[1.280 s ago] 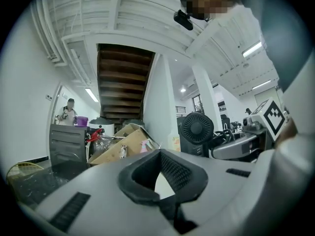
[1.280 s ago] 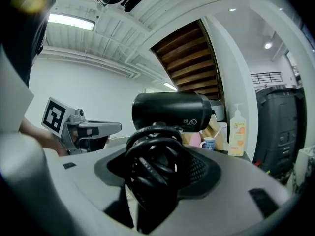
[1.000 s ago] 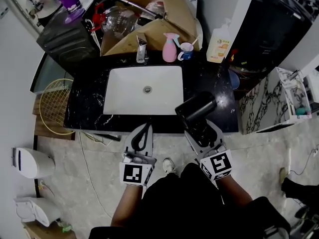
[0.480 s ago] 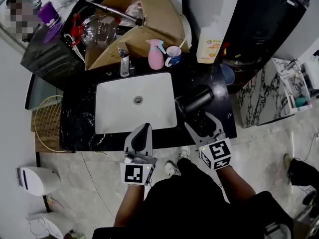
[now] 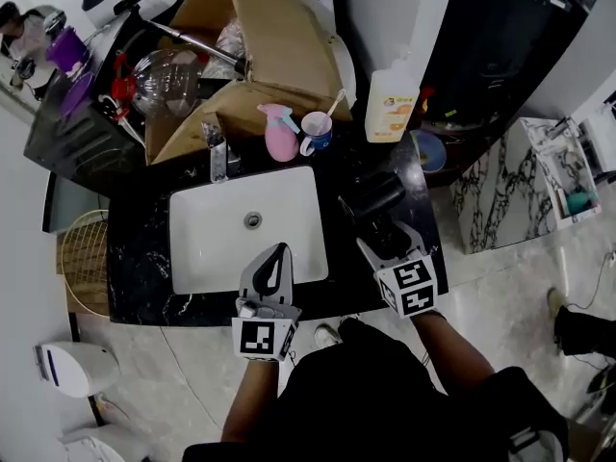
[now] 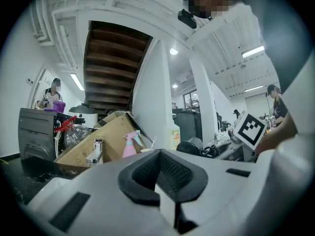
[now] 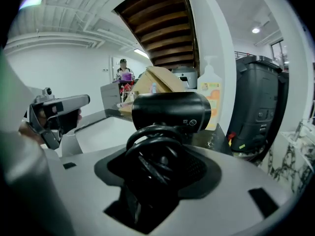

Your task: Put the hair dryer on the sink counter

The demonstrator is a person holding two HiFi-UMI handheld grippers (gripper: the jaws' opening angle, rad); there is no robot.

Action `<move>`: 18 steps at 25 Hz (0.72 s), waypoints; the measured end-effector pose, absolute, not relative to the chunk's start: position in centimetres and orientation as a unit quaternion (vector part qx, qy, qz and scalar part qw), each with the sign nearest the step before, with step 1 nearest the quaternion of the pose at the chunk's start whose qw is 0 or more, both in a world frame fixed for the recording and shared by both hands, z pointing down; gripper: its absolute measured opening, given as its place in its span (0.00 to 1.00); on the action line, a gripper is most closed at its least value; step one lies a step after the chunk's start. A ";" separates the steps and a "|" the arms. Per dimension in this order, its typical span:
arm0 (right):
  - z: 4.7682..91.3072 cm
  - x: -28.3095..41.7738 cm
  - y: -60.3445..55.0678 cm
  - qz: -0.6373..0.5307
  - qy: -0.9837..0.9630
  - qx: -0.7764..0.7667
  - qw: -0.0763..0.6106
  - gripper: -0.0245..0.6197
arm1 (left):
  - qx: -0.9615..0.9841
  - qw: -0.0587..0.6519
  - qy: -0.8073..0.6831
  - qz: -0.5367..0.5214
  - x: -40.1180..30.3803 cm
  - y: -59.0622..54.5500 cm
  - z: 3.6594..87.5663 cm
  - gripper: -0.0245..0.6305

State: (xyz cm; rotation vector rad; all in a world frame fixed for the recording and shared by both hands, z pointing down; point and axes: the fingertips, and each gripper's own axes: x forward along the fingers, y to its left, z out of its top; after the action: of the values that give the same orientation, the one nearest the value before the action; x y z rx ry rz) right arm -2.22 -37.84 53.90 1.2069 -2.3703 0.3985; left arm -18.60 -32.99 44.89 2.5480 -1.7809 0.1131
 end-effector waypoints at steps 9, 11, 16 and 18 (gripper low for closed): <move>59.5 -1.7 -40.4 0.204 -0.836 0.390 0.327 0.45 | 0.816 0.033 -0.575 0.053 -17.3 -36.2 45.7 0.03; 60.1 -1.5 -40.8 0.211 -0.831 0.389 0.337 0.45 | 0.813 0.034 -0.579 0.055 -17.8 -36.5 46.0 0.03; 60.8 -0.9 -42.0 0.239 -0.811 0.409 0.343 0.45 | 0.816 0.047 -0.573 0.059 -18.3 -37.9 46.9 0.03; 60.9 -1.1 -42.3 0.247 -0.805 0.419 0.341 0.45 | 0.823 0.046 -0.564 0.059 -18.2 -38.5 46.6 0.03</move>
State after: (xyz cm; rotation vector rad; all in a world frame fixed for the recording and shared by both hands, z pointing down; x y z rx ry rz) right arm -1.08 -42.25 60.93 1.0886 -2.0927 0.6424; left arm -18.24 -38.47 46.56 2.5118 -1.7217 0.1787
